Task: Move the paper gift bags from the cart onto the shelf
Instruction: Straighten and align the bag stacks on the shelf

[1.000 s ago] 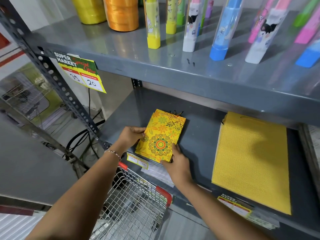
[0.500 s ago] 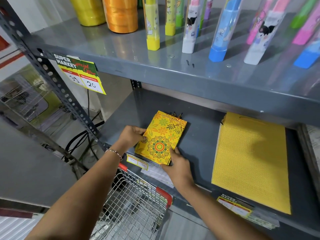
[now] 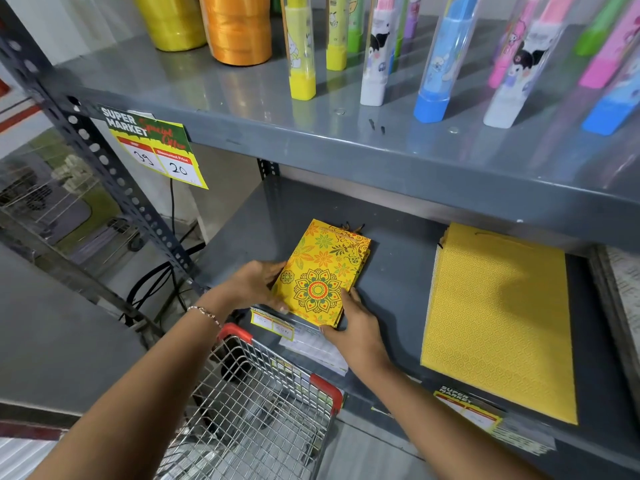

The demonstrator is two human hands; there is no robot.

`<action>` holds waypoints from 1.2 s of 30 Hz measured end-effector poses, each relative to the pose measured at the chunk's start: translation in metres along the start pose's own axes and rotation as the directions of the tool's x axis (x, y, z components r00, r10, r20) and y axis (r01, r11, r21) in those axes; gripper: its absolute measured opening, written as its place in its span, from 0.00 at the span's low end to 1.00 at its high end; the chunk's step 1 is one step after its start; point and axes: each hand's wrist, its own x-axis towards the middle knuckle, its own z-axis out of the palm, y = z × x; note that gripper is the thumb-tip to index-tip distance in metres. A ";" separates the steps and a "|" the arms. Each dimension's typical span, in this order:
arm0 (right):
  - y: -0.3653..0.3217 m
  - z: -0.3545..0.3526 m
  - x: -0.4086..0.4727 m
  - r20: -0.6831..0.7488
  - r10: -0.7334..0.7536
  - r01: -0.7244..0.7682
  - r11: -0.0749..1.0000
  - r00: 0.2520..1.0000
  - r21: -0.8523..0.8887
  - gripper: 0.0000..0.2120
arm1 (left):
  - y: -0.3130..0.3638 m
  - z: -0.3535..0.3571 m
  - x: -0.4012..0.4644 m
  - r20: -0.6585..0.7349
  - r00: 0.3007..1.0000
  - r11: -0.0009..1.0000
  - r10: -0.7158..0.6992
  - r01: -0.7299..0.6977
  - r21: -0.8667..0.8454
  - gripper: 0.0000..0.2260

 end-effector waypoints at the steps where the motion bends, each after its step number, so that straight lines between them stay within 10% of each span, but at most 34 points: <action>1: 0.000 -0.002 0.002 0.022 -0.001 0.001 1.000 1.000 -0.005 0.40 | -0.003 0.002 -0.001 -0.004 1.000 0.997 0.004 -0.004 0.072 0.50; 36: -0.004 -0.002 -0.006 0.067 -0.015 0.021 0.995 0.998 -0.101 0.30 | -0.019 0.007 0.005 -0.080 0.997 0.999 0.015 -0.011 0.052 0.44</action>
